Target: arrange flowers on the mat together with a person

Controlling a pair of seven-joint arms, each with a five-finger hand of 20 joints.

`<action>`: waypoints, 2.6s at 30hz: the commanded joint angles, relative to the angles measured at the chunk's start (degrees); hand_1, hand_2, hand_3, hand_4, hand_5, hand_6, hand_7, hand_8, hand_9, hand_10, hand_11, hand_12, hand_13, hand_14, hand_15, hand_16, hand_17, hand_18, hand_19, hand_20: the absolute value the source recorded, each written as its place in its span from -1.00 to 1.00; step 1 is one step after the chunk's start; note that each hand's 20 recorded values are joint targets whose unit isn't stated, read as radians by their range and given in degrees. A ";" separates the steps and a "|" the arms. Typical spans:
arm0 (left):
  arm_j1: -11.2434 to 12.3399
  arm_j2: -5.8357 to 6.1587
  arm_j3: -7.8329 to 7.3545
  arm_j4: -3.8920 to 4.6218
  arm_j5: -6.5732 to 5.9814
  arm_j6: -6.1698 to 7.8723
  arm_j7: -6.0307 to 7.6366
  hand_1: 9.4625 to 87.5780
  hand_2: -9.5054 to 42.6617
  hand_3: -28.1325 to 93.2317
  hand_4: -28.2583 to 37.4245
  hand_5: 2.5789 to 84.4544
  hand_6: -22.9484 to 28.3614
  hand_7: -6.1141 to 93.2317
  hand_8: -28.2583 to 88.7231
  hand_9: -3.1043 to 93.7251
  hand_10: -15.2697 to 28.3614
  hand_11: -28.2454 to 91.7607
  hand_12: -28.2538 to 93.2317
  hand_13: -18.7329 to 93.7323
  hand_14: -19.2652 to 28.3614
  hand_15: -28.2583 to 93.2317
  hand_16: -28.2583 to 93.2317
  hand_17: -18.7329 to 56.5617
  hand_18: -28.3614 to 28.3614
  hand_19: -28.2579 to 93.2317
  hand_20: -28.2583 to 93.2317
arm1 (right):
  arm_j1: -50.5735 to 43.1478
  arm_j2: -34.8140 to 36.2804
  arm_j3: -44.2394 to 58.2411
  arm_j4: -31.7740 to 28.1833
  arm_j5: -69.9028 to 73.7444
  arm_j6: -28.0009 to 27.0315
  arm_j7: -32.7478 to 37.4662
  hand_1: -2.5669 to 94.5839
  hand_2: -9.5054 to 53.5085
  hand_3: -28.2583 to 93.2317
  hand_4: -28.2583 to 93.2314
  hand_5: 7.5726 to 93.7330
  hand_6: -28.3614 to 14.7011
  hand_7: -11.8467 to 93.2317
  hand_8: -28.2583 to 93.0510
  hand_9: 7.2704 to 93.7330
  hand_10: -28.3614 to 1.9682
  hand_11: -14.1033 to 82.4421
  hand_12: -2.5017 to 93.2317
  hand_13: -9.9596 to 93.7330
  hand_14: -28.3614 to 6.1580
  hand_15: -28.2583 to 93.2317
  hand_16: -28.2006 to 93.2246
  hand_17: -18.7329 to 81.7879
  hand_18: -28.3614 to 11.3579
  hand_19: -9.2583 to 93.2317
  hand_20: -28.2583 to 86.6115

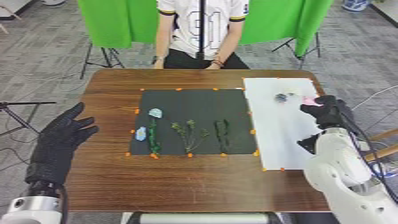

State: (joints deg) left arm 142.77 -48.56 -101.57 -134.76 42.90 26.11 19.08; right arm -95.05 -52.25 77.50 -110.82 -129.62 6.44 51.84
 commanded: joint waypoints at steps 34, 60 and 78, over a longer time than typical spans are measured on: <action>1.20 0.25 0.69 0.13 -1.35 -0.73 1.25 -0.66 -0.46 0.78 -1.00 -0.26 0.18 -0.55 -0.71 -0.29 0.58 0.04 -0.38 -0.27 0.88 0.50 -0.75 -0.73 0.79 0.35 -0.28 | 9.31 3.70 -8.70 13.67 -5.41 -7.73 4.96 0.41 -1.00 0.47 -0.99 0.70 0.28 -0.34 -0.41 0.93 0.38 -0.42 -0.16 0.73 0.30 0.37 -0.18 0.46 -0.27 1.00 -0.39; -0.06 0.46 -0.26 -0.70 -1.43 -0.92 -0.35 -0.66 -0.46 0.78 -1.00 -0.26 0.18 -0.55 -0.71 -0.29 0.57 0.04 -0.38 -0.27 0.88 0.50 -0.74 -0.73 0.79 0.36 -0.28 | 35.17 -5.01 -38.10 2.69 -4.13 2.63 -10.98 0.37 -1.00 0.53 -1.00 0.69 0.31 -0.29 -0.41 0.92 0.50 -0.39 -0.10 0.73 0.41 0.40 -0.13 0.44 -0.28 1.00 -0.21; -5.48 1.36 2.37 1.09 -1.20 -2.87 -1.61 -0.66 -0.46 0.78 -1.00 -0.26 0.18 -0.55 -0.71 -0.29 0.58 0.04 -0.38 -0.27 0.89 0.50 -0.74 -0.73 0.79 0.36 -0.28 | 42.98 -18.04 -53.58 18.40 -4.48 -6.19 -12.46 0.34 -1.00 0.53 -1.00 0.66 0.36 -0.27 -0.46 0.91 0.51 -0.38 -0.11 0.72 0.38 0.41 -0.14 0.42 -0.30 1.00 -0.14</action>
State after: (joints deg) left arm 138.60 -47.38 -100.07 -134.64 41.65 24.57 18.25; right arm -50.93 -67.86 24.44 -93.81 -133.69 4.55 40.41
